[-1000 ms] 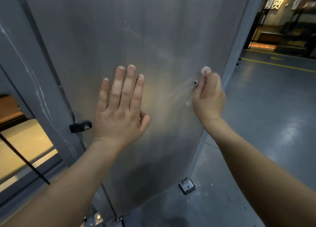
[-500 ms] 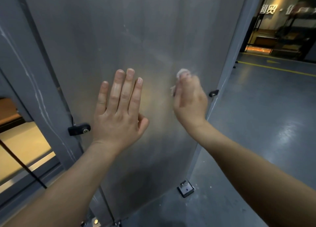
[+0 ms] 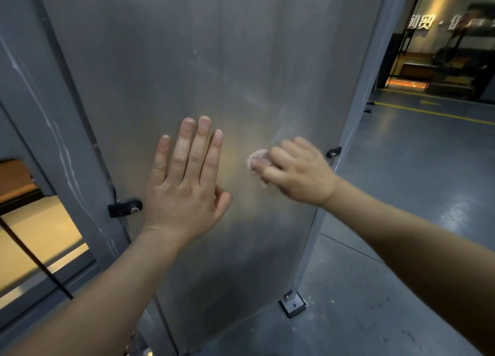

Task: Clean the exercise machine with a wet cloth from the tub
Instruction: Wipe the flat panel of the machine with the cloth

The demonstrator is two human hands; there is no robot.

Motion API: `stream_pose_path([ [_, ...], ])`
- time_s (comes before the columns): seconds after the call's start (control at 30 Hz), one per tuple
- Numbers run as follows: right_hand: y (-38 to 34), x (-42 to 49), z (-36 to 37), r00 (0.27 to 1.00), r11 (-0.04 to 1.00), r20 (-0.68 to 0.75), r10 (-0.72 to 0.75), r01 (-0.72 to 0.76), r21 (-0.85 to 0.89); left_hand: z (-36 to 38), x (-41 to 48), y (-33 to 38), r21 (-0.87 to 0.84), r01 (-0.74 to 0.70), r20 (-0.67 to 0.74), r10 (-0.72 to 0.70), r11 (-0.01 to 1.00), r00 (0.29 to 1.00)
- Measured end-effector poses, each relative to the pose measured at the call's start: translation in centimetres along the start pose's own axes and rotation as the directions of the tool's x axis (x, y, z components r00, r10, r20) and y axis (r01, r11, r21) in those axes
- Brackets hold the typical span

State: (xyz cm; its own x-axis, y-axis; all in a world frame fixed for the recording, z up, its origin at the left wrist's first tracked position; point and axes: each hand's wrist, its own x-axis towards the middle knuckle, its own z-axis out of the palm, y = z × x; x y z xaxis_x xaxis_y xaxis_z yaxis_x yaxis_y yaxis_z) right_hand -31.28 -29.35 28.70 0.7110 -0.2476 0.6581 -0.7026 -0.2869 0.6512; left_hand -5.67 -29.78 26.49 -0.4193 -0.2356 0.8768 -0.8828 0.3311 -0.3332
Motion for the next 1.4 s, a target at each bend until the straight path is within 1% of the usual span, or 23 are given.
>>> stream_pose_path([
  [0.03,1.6,0.7,-0.6,1.000,0.999,-0.015,0.016,-0.017,-0.044,0.0,0.0,0.0,0.002,0.002,0.002,-0.002,1.000,1.000],
  [0.1,4.2,2.4,-0.6,0.946,0.950,-0.115,0.302,-0.309,-0.052,0.0,0.0,0.1,0.004,0.007,0.007,-0.007,1.000,1.000],
  [0.17,3.4,4.1,-0.3,0.756,0.772,-0.165,0.633,-0.631,0.070,0.0,0.0,0.1,0.006,0.008,0.003,-0.008,1.000,1.000],
  [0.2,2.0,4.3,0.1,0.719,0.733,-0.144,0.680,-0.672,0.109,-0.1,0.0,0.1,0.007,0.006,0.004,-0.006,1.000,1.000],
  [0.23,0.2,3.8,0.6,0.764,0.770,-0.104,0.637,-0.624,0.129,-0.1,0.0,0.1,0.008,0.005,0.007,-0.005,1.000,1.000],
  [0.3,-2.6,1.9,0.9,0.957,0.955,-0.066,0.283,-0.275,0.114,-0.2,0.0,0.0,0.008,0.004,0.010,-0.004,1.000,1.000],
  [0.37,-1.2,1.2,0.0,0.999,0.997,-0.013,-0.049,0.050,0.066,-0.2,-0.1,-0.1,0.008,-0.003,0.018,0.002,1.000,1.000],
  [0.4,0.2,1.7,-0.4,0.996,0.996,-0.016,-0.088,0.088,0.024,-0.2,-0.1,-0.1,0.006,-0.008,0.025,0.008,1.000,1.000],
  [0.47,3.3,3.3,-0.9,0.991,0.994,-0.098,0.092,-0.098,-0.058,-0.2,-0.1,-0.1,0.004,-0.013,0.032,0.013,1.000,0.999],
  [0.57,3.5,5.2,-0.9,0.799,0.822,-0.198,0.567,-0.565,0.075,-0.1,-0.2,-0.1,0.012,-0.008,0.023,0.007,1.000,1.000],
  [0.63,0.7,4.4,0.2,0.845,0.857,-0.150,0.514,-0.499,0.126,-0.1,-0.1,0.0,0.014,-0.002,0.021,0.002,1.000,1.000],
  [0.7,-1.0,2.4,0.3,0.980,0.980,-0.062,0.187,-0.181,0.087,-0.2,-0.1,0.0,0.012,-0.001,0.026,0.000,1.000,1.000],
  [0.8,1.9,2.6,-1.3,0.999,0.999,0.016,-0.040,0.040,0.007,-0.2,-0.1,-0.1,0.021,0.000,0.055,-0.001,1.000,0.998],
  [0.87,4.2,4.1,-1.6,0.982,0.983,-0.067,0.178,-0.181,-0.034,-0.5,-0.1,0.0,0.011,0.009,0.069,-0.010,1.000,0.998],
  [0.93,4.0,5.6,-1.5,0.845,0.857,-0.142,0.516,-0.512,0.065,-1.1,0.0,0.2,-0.040,0.036,0.066,-0.033,0.999,0.997],
  [1.0,1.3,5.5,-0.8,0.808,0.822,-0.155,0.568,-0.551,0.142,-2.2,0.2,0.0,-0.110,0.073,0.054,-0.067,0.991,0.996],
  [1.1,-2.0,2.9,-0.4,0.992,0.989,-0.044,0.120,-0.115,0.092,-3.3,0.9,-1.6,-0.106,0.095,-0.010,-0.097,0.990,0.995],
  [1.17,-0.3,3.0,-1.2,0.998,0.996,0.024,-0.055,0.053,0.068,-3.2,1.4,-2.5,-0.076,0.107,-0.039,-0.110,0.991,0.993],
  [1.2,0.9,3.7,-1.5,0.999,0.999,0.009,-0.032,0.032,0.033,-3.0,1.6,-2.7,-0.053,0.111,-0.045,-0.114,0.992,0.993],
  [1.27,3.3,5.6,-1.6,0.968,0.972,-0.092,0.233,-0.235,-0.011,-2.5,1.6,-2.7,-0.006,0.111,-0.051,-0.111,0.994,0.993],
  [1.33,3.5,7.3,-1.4,0.804,0.822,-0.174,0.568,-0.564,0.079,-2.0,1.7,-2.6,0.014,0.108,-0.052,-0.108,0.994,0.993],
  [1.37,2.5,7.7,-1.0,0.758,0.779,-0.178,0.627,-0.615,0.123,-1.9,1.7,-2.7,0.019,0.107,-0.053,-0.106,0.994,0.993],
  [1.4,1.2,7.4,-0.4,0.788,0.805,-0.167,0.593,-0.577,0.137,-1.8,1.7,-2.7,0.022,0.104,-0.054,-0.103,0.994,0.993],
])
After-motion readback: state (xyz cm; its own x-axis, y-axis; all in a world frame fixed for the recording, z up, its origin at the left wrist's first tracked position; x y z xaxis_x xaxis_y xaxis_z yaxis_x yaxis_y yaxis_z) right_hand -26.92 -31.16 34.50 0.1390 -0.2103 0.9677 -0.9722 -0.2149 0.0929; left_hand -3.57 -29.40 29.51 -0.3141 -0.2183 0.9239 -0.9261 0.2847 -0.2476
